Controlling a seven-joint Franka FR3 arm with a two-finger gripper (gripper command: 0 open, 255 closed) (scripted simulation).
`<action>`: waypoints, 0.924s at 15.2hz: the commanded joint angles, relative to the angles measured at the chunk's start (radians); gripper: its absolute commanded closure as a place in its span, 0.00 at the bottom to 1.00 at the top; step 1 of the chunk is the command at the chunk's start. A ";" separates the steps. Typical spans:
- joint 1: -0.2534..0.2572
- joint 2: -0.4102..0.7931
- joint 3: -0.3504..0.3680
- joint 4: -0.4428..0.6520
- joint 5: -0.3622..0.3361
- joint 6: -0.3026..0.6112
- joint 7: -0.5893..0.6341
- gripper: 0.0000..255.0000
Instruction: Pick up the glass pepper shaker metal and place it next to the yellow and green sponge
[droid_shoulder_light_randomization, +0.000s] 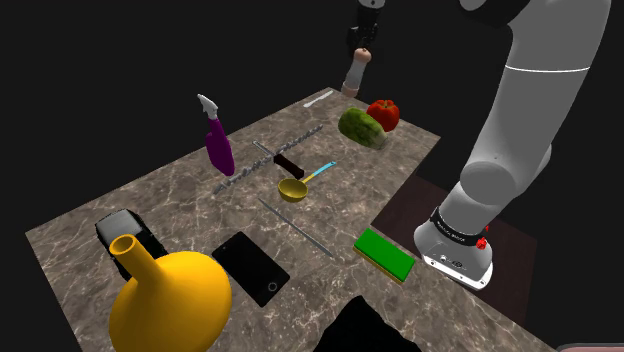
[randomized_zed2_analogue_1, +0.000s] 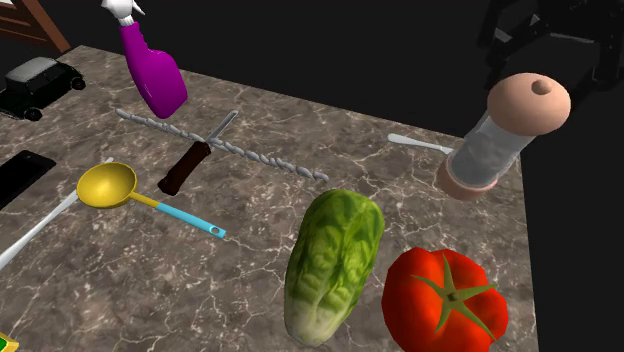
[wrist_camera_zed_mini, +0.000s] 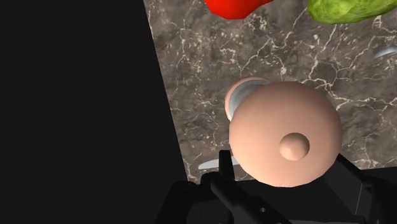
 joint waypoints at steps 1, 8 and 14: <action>0.000 -0.005 -0.001 0.021 -0.002 -0.026 0.001 1.00; -0.005 -0.007 -0.004 0.112 -0.005 -0.119 0.005 1.00; -0.011 0.001 -0.006 0.205 -0.003 -0.203 0.005 1.00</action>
